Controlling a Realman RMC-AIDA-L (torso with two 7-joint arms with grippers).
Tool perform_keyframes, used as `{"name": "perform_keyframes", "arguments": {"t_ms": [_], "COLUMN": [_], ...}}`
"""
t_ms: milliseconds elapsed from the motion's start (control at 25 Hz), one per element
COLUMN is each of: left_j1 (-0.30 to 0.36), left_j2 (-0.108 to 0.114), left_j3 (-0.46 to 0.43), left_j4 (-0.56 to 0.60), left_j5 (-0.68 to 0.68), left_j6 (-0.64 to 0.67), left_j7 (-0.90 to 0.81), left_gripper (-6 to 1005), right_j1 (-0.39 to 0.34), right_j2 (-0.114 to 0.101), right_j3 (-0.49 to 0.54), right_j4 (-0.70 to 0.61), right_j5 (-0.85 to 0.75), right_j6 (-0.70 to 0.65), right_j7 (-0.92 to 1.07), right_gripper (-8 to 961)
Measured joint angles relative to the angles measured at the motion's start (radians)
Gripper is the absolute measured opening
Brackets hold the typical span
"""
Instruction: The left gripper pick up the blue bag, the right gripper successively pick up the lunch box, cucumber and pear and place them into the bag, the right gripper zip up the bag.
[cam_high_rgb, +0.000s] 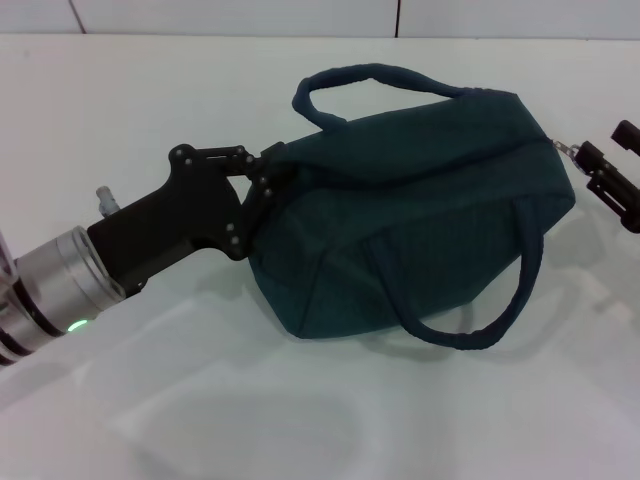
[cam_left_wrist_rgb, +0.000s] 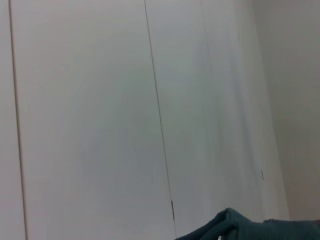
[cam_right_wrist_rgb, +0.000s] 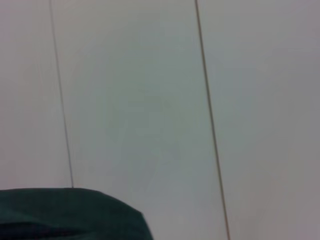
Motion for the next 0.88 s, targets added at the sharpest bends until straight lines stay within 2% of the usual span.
{"name": "perform_keyframes", "arguments": {"t_ms": [160,320,640,880], "left_j1": [-0.003,-0.004,-0.003,0.002], "left_j2": [0.000,0.001,0.002,0.001], "left_j3": [0.000,0.001,0.003,0.003], "left_j4": [0.000,0.000,0.000,0.000], "left_j5": [0.000,0.000,-0.001,0.000], "left_j6": [-0.001,-0.002,-0.013,-0.008], "left_j7": [0.000,0.000,0.010,0.014], "left_gripper": [48,48,48,48], "right_j1": [0.004,-0.004,-0.025,-0.022], "right_j2": [-0.019,-0.024,-0.001,0.023], "right_j3": [-0.005,0.000,0.049,0.122], "right_j4": [0.006,-0.002,0.001,-0.001], "right_j5": [-0.015,-0.049,-0.043,-0.044], "right_j6": [0.011,-0.010,-0.156,-0.110], "right_j7": [0.044,0.043,0.027,0.031], "right_gripper": [550,549,546,544]}}
